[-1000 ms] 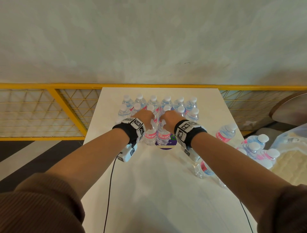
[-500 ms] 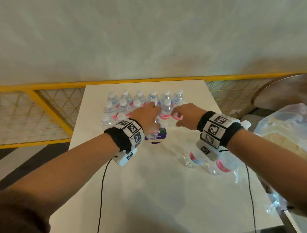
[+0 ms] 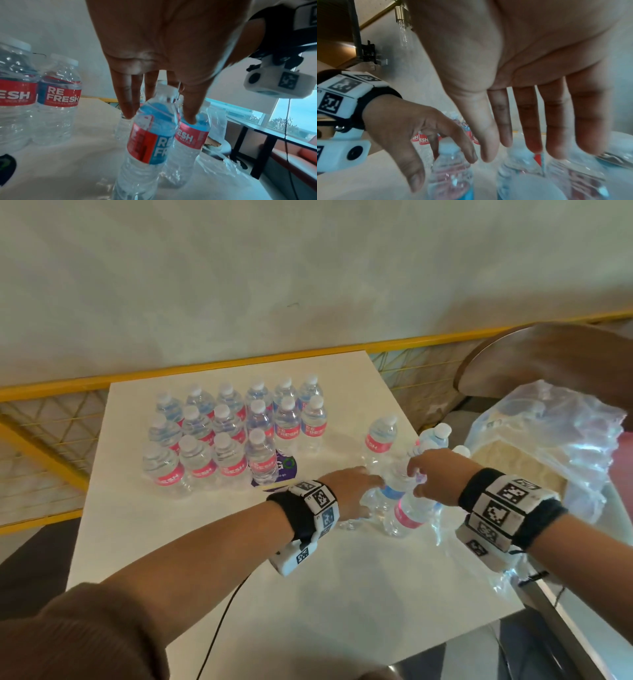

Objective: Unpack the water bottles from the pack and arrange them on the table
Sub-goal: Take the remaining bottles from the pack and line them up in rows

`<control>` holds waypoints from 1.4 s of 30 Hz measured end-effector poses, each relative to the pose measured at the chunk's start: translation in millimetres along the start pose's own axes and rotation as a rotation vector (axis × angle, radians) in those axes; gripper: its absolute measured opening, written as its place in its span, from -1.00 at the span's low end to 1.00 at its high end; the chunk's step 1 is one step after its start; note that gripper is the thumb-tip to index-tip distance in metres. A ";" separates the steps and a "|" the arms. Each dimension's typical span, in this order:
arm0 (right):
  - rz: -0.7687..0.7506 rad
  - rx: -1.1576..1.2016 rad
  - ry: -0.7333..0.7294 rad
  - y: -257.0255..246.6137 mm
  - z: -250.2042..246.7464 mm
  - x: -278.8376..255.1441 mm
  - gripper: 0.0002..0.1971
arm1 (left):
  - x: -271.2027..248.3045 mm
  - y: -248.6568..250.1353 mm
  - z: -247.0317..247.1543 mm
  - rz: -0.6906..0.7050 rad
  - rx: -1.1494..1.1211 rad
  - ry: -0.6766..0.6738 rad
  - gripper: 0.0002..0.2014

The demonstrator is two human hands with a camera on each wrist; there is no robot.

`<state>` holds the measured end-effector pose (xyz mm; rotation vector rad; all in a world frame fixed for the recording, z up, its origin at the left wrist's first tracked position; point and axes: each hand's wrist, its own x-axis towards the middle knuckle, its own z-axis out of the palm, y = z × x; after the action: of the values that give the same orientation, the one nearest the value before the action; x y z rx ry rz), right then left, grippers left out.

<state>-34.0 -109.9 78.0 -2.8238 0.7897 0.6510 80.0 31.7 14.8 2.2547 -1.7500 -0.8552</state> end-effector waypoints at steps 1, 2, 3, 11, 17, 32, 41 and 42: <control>0.020 0.004 -0.008 4.4 3.8 -2.9 -0.61 | 1.2 -1.4 1.8 -0.005 -0.012 0.004 -0.48; 0.041 0.006 -0.022 7.8 7.3 -5.6 -0.60 | 1.3 -2.7 2.1 -0.015 -0.031 0.017 -0.53; 0.055 0.010 -0.035 10.3 10.5 -8.3 -0.59 | 1.4 -4.6 1.8 -0.028 -0.051 0.032 -0.58; -0.041 0.100 -0.017 -2.4 28.0 -12.8 -0.65 | -24.0 -40.4 -14.7 -0.206 -0.149 0.131 -0.62; -0.219 0.088 -0.006 -47.1 22.1 -3.4 -0.63 | -47.8 -69.8 -28.6 -0.344 -0.134 0.210 -0.61; -0.326 0.047 0.050 -95.9 15.5 51.1 -0.70 | -54.8 -83.8 -61.9 -0.346 0.157 0.145 -0.80; -0.437 -0.015 0.106 -97.4 -2.8 80.6 -0.62 | -25.0 -86.3 -67.7 -0.485 0.129 0.271 -0.60; -0.436 -0.008 0.112 -97.1 -3.3 82.4 -0.62 | -23.4 -84.8 -68.8 -0.489 0.132 0.275 -0.57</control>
<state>81.2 -66.0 46.1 -2.9137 0.1659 0.4294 183.6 64.4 40.6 2.7852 -1.1861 -0.4705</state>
